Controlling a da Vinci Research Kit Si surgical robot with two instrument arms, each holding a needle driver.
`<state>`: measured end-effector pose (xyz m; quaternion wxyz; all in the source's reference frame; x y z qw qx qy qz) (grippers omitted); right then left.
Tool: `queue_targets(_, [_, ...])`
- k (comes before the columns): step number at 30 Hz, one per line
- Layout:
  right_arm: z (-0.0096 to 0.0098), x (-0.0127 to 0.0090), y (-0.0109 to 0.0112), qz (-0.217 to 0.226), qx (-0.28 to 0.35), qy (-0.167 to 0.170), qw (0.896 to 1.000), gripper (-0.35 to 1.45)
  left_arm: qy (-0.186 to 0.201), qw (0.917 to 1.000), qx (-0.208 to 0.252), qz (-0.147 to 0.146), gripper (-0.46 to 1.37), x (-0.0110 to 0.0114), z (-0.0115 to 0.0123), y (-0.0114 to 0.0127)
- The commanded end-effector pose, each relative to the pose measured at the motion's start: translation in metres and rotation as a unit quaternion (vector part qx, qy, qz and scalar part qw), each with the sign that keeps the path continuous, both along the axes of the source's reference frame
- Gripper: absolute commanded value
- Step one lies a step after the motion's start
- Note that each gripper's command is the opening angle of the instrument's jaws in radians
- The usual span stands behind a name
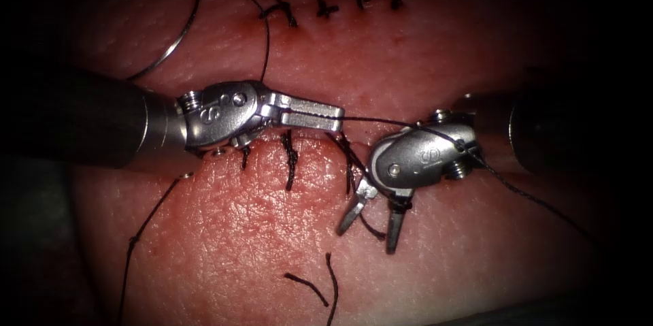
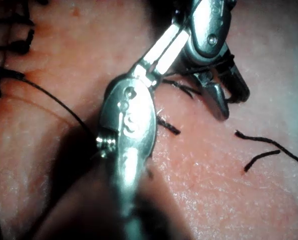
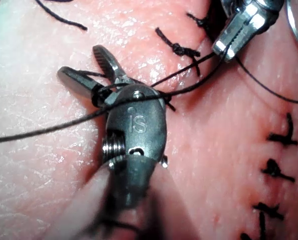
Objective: Wound Closure
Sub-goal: Pick up tail of suture, then pull upward on right end-effector and downward with left jaws to secure knot
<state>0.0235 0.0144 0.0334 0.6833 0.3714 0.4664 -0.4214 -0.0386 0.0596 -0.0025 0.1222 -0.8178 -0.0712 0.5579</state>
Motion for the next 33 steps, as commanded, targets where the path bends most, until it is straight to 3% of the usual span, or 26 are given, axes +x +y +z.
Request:
queue_targets(1, [-0.0001, 0.0001, 0.0002, -0.006, -0.011, 0.0, 1.0, -0.35, -0.001, 1.0, -0.001, 0.004, -0.35, 0.0, 0.0, 0.0])
queue_targets(6, [-0.0001, 0.0005, 0.0009, -0.021, -0.035, -0.003, 0.999, -0.35, -0.003, 1.0, 0.001, 0.004, -0.35, 0.0, -0.0001, -0.0001])
queue_targets(15, [-0.0006, 0.0008, 0.0024, 0.005, -0.026, 0.003, 1.0, -0.35, -0.002, 1.0, 0.0, 0.005, -0.35, 0.0001, -0.0004, -0.0004])
queue_targets(26, [-0.0006, 0.0005, 0.0033, 0.075, 0.043, -0.003, 0.996, -0.35, -0.001, 0.9999, -0.002, 0.013, -0.35, 0.0001, -0.0008, -0.0022])
queue_targets(33, [-0.0011, 0.0002, 0.0054, 0.124, 0.085, -0.015, 0.989, -0.35, -0.005, 0.9997, 0.001, 0.024, -0.35, 0.0001, -0.002, -0.0046])
